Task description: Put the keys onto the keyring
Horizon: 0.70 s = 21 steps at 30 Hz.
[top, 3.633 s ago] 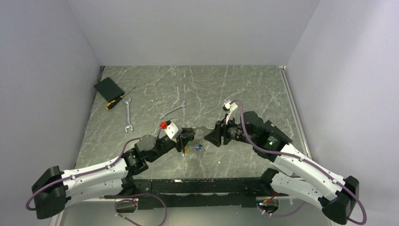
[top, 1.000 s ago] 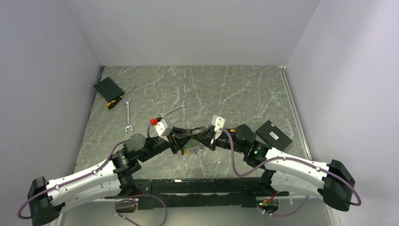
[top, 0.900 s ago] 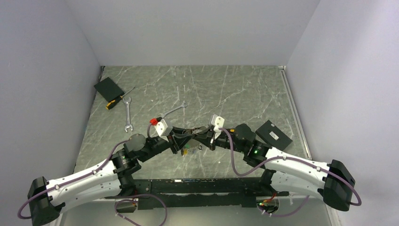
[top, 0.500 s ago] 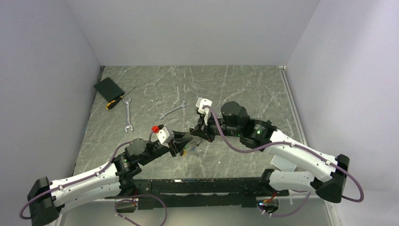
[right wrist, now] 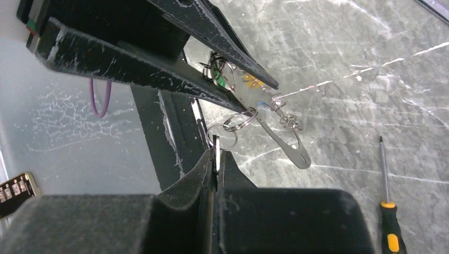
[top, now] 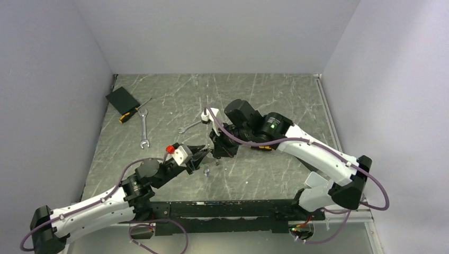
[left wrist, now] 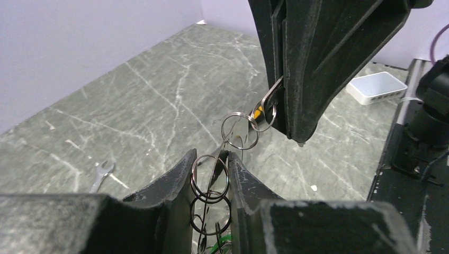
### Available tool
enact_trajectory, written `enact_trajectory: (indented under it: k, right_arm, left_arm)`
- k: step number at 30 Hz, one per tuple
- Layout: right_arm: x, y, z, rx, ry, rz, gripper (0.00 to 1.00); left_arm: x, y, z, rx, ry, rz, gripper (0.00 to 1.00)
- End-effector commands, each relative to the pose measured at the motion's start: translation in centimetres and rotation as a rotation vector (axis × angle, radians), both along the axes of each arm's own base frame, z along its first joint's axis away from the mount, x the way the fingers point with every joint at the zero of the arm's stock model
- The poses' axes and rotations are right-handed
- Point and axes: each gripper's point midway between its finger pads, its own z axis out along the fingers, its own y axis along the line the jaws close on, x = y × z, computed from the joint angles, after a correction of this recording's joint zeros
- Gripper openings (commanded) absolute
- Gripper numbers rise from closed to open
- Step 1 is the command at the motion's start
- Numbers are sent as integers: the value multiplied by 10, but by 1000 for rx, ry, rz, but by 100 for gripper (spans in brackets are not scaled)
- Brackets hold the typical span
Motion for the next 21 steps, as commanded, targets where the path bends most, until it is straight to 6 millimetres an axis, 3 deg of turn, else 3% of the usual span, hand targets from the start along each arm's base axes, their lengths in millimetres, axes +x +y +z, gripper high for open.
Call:
enact_trajectory:
  k: [1, 4, 5, 6, 12, 17, 21]
  right_arm:
    - [12, 0, 17, -36, -16, -43, 0]
    - [33, 5, 16, -85, -53, -87, 0]
    - [42, 7, 14, -105, -64, -102, 0]
    - [49, 11, 12, -119, -68, -114, 0]
    - [108, 34, 5, -196, -117, -195, 0]
    - [195, 38, -7, -274, -178, -350, 0]
    - [265, 42, 28, -164, -317, -509, 0]
  left_arm:
    - [9, 20, 26, -31, -37, 96, 40]
    - [11, 35, 34, -20, -10, 154, 63]
    - [13, 42, 35, -15, 10, 187, 87]
    - [15, 52, 40, -20, 31, 232, 98]
    - [12, 118, 69, -49, 123, 446, 99]
    - [6, 143, 61, 9, 197, 514, 99]
    - [6, 158, 47, 52, 230, 586, 99]
